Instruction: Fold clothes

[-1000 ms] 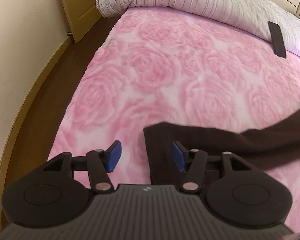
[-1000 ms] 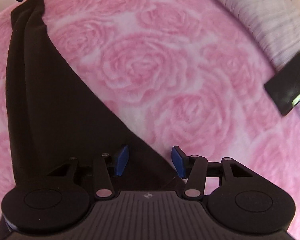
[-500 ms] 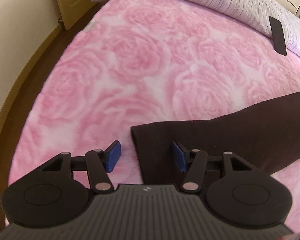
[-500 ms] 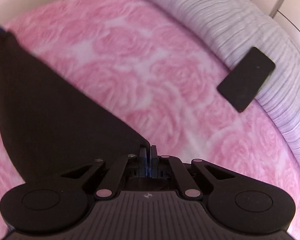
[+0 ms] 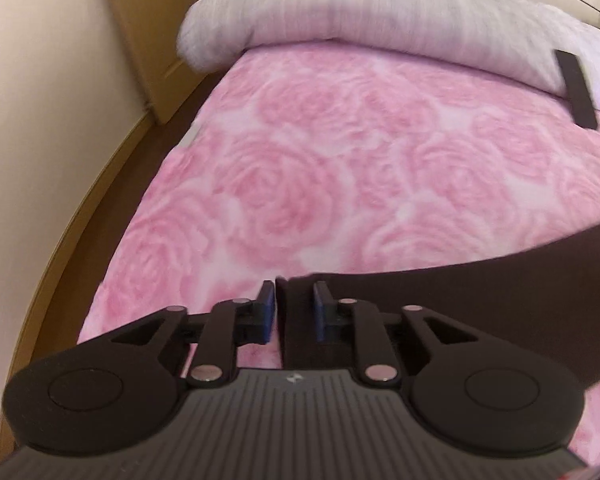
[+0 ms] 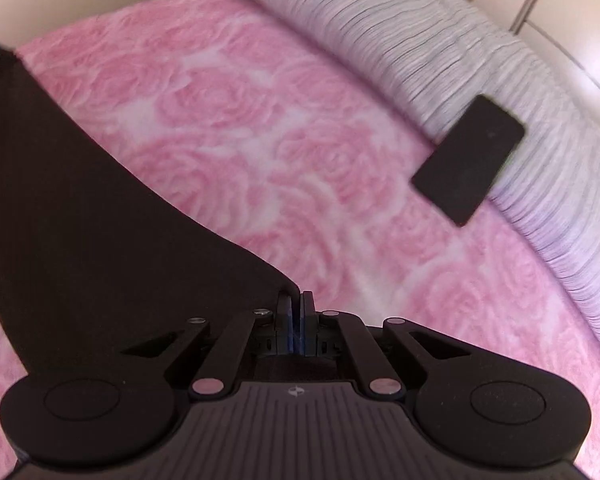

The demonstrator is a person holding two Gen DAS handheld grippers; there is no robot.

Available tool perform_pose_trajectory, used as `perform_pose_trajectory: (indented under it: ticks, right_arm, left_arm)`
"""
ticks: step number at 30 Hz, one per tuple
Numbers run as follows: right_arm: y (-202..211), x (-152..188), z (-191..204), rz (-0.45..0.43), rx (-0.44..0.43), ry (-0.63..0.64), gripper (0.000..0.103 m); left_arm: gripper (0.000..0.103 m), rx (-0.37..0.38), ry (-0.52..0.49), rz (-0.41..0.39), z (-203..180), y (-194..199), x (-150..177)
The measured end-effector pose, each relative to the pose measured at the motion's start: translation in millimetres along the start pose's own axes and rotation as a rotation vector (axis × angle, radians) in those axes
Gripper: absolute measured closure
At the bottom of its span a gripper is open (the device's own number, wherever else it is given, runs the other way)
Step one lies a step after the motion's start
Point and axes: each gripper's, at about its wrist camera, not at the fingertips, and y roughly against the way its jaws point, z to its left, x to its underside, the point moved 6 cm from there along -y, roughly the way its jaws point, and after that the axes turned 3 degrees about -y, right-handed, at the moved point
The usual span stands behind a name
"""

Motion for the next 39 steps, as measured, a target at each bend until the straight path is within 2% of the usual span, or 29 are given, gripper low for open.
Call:
perform_pose_trajectory:
  ticks: [1,3,6,11,16,19,23,26,28,30,33,37,39]
  right_arm:
    - [0,1,2,0.004,-0.001,-0.001,0.086]
    - [9,3,5,-0.010,0.000,-0.019,0.080]
    - [29,16,9,-0.016,-0.008,-0.096,0.076]
    - [76,64,31,-0.001,-0.056,-0.282,0.064]
    - [137,143,65,0.069,-0.056,-0.340,0.062]
    - [176,195,76,0.126,-0.029,-0.374,0.058]
    - [233,267,74,0.192,0.033,-0.493,0.054]
    - [273,323,65,0.224,0.077,-0.609,0.047]
    - [299,361,60,0.234,0.100,-0.690,0.043]
    - [322,397,56,0.236,0.115,-0.760,0.038]
    - [349,447,52,0.232,0.110,-0.844,0.036]
    - [365,502,55,0.193,0.013,-0.956,0.032]
    - [364,520,63,0.175,-0.048,-0.948,0.032]
  left_arm:
    - [0.066,-0.017,0.016,0.002,3,2,2]
    - [0.056,-0.053,0.046,-0.004,12,10,8]
    - [0.054,-0.087,0.072,-0.017,19,33,22]
    - [0.054,-0.023,0.048,-0.009,-22,78,59]
    - [0.053,0.185,0.007,0.041,-135,127,108]
    - [0.052,0.350,-0.027,0.087,-212,161,142]
    - [0.044,0.537,-0.088,0.127,-303,202,179]
    - [0.041,0.655,-0.084,0.174,-354,221,204]
    - [0.039,0.678,-0.113,0.192,-383,229,221]
    - [0.039,0.669,-0.144,0.215,-404,233,235]
    - [0.039,0.658,-0.153,0.244,-420,237,251]
    - [0.041,0.627,-0.188,0.232,-433,240,262]
    - [0.049,0.611,-0.207,0.227,-437,238,265]
